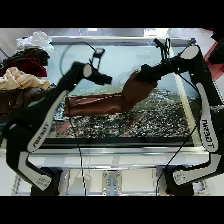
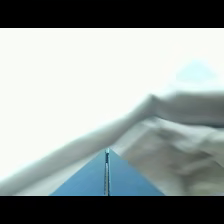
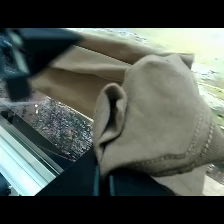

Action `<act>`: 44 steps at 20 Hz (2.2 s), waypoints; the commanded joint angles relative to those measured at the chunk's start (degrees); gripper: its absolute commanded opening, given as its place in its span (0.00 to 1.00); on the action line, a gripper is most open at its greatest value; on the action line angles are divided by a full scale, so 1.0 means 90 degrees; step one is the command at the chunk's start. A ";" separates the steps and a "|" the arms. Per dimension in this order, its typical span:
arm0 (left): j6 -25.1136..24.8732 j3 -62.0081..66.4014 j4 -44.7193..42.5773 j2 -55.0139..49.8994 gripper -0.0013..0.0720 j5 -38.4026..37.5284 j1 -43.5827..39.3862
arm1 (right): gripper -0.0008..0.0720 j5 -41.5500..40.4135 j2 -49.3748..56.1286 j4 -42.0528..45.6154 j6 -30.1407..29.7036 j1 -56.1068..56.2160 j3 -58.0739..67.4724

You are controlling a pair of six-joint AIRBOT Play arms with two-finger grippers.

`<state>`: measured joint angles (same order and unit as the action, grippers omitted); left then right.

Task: Fold the shirts.

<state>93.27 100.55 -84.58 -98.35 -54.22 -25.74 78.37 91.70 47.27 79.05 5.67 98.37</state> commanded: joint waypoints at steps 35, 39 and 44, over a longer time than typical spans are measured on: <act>0.0146 0.0177 -0.1365 0.1591 0.75 -0.0848 0.2025 | 0.87 -0.1792 0.2674 -0.1899 0.0493 0.0593 -0.0840; 0.0131 0.0177 -0.1365 0.1591 0.75 -0.0848 0.2025 | 0.87 -0.2132 0.2820 -0.2220 0.0168 0.0974 -0.0840; 0.0121 0.0177 -0.1365 0.1591 0.75 -0.0894 0.2025 | 0.87 -0.2295 0.2856 -0.2438 0.0063 0.1365 -0.0840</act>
<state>94.52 102.13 -96.90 -84.07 -61.93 -7.53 58.37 116.97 27.11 80.53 16.10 90.83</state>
